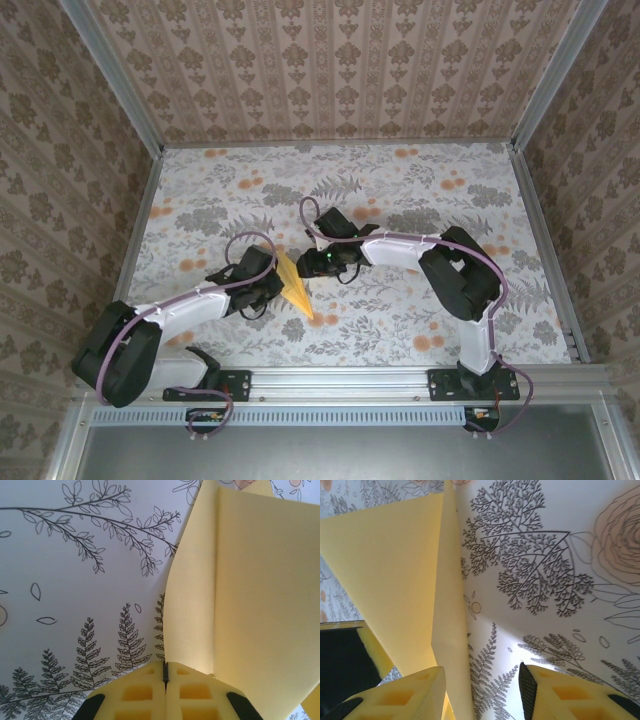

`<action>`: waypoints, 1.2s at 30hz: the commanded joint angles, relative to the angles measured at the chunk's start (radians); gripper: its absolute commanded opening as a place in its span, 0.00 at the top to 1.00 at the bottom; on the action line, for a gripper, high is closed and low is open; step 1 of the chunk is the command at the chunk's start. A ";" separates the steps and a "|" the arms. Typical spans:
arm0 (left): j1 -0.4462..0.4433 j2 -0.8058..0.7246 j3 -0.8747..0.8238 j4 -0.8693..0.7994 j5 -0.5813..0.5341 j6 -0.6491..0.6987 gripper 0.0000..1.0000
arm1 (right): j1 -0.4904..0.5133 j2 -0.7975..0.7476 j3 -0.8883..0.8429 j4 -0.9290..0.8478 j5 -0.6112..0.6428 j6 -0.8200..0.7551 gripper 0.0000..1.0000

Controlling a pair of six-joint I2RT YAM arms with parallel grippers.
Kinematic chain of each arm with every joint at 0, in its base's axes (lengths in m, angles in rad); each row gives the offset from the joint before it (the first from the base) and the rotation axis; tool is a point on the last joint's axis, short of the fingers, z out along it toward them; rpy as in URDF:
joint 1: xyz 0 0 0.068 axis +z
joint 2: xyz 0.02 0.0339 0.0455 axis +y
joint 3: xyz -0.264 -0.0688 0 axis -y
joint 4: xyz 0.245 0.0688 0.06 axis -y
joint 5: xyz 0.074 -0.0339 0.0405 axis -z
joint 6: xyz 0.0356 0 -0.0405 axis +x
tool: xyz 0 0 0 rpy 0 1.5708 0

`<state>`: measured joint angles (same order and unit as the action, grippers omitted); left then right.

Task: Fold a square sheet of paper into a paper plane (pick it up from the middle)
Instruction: Move a paper plane to the center of the table.

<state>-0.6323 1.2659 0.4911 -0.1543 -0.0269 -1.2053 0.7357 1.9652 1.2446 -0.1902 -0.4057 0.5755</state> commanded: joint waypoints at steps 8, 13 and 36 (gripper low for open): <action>0.006 0.010 0.018 -0.030 -0.006 -0.010 1.00 | 0.002 -0.046 -0.036 0.063 -0.042 0.002 0.50; 0.006 0.011 0.017 -0.028 -0.004 -0.010 1.00 | 0.005 0.021 0.016 0.014 -0.060 -0.003 0.55; 0.017 0.118 0.131 0.348 0.256 0.180 1.00 | -0.132 -0.208 -0.172 0.004 0.085 -0.008 0.90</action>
<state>-0.6201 1.3308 0.5823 0.0834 0.1440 -1.0809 0.6258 1.8118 1.1179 -0.1730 -0.3630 0.5724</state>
